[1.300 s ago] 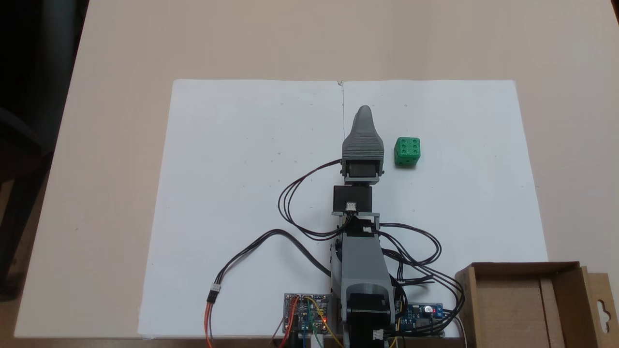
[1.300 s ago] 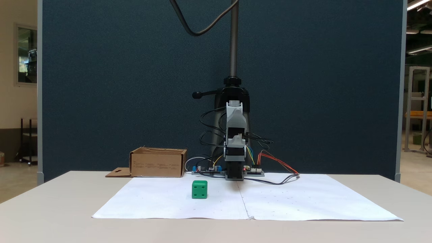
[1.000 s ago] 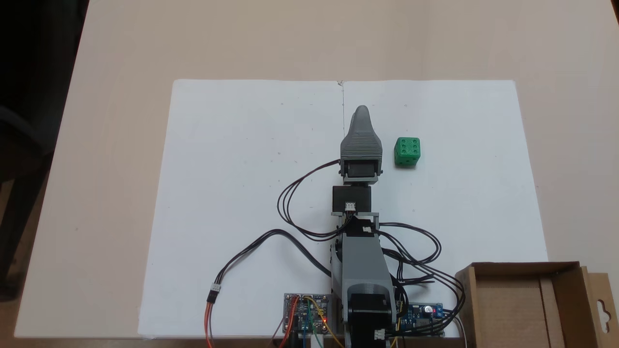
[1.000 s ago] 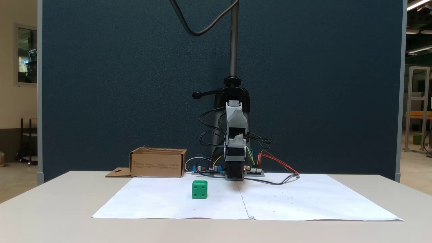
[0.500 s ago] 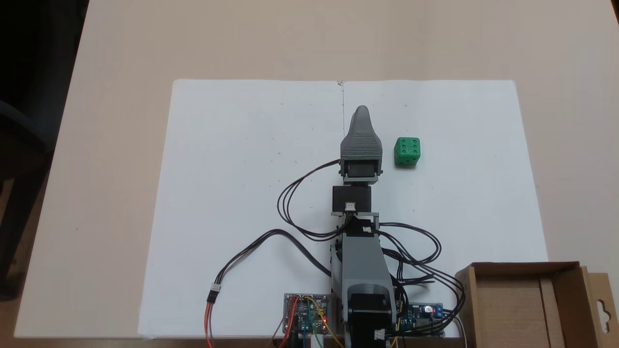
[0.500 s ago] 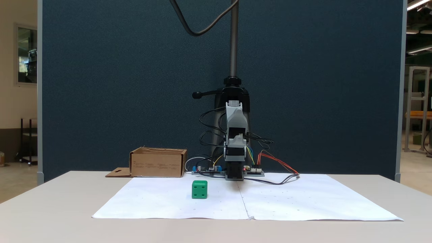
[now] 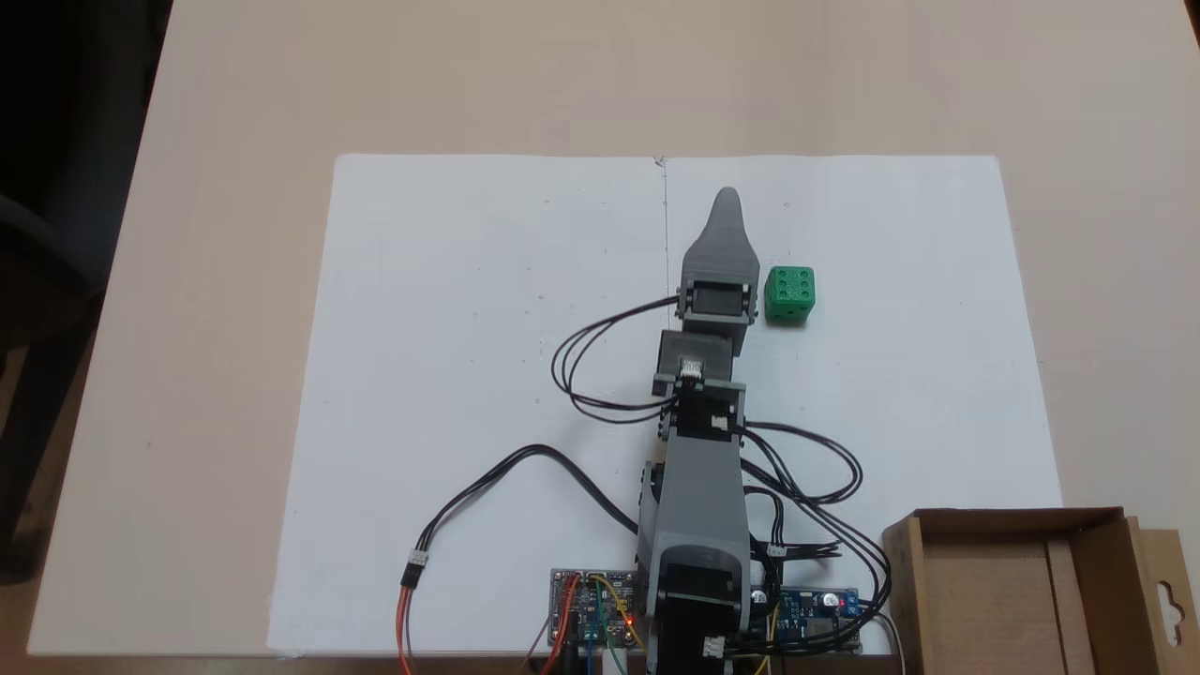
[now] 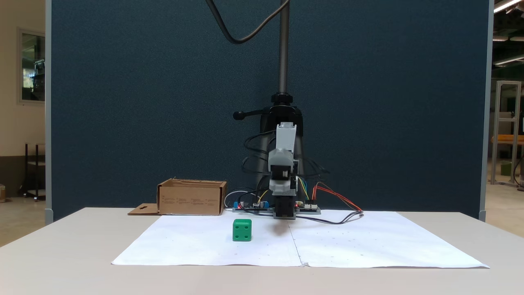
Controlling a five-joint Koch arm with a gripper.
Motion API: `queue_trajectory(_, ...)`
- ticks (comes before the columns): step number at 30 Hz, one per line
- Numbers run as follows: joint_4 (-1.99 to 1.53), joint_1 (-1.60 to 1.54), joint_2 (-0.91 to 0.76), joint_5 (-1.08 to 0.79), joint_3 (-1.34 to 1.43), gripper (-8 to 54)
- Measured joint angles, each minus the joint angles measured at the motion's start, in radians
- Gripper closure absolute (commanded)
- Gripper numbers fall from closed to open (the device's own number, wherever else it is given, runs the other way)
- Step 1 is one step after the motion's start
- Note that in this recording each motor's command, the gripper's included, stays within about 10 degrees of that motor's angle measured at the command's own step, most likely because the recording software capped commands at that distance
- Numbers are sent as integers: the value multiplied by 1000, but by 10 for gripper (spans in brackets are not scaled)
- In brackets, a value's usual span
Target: Grasp a green dice and put it in the bin.
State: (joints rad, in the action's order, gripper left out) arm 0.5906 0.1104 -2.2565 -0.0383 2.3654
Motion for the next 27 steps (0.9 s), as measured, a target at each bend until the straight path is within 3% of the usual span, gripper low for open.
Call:
queue_trajectory(17, -1218, -28, 0, 0, -867, 24)
queue_trajectory(20, -1465, 2, 61, 0, -1054, 23)
queue_trajectory(27, -1821, 98, 189, 0, -1134, 19)
